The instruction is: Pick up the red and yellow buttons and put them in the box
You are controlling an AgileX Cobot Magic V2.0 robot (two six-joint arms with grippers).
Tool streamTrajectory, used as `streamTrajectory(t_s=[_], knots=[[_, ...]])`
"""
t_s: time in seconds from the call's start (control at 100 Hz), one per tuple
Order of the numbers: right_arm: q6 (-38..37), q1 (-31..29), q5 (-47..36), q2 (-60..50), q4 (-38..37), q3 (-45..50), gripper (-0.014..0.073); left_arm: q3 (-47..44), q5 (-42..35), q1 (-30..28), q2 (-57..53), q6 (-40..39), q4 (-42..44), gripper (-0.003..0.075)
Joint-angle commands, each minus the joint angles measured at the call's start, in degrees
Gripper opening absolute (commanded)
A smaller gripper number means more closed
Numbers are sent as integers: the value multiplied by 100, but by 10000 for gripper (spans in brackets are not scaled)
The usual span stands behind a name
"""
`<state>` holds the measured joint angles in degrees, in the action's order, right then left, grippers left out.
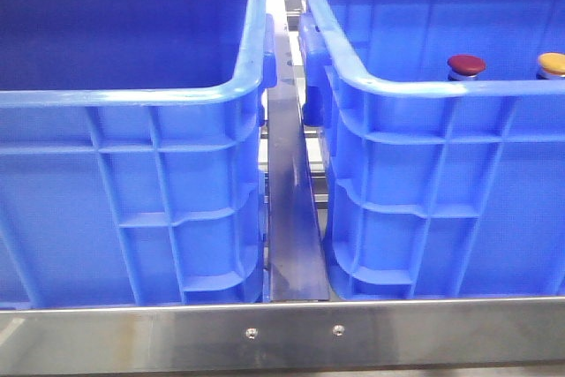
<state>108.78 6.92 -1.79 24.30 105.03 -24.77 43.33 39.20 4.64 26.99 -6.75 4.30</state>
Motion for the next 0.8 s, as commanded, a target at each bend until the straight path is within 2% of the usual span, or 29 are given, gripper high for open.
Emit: streamTrajectory(t_s=[0.0,0.79], knots=[[-9,-5,318,15,511,-138,-104,157,-399,-8,32,-47,2,-19],[-9,-5,384,15,511,-131,-104,157,-399,-8,32,-47,2,-19]])
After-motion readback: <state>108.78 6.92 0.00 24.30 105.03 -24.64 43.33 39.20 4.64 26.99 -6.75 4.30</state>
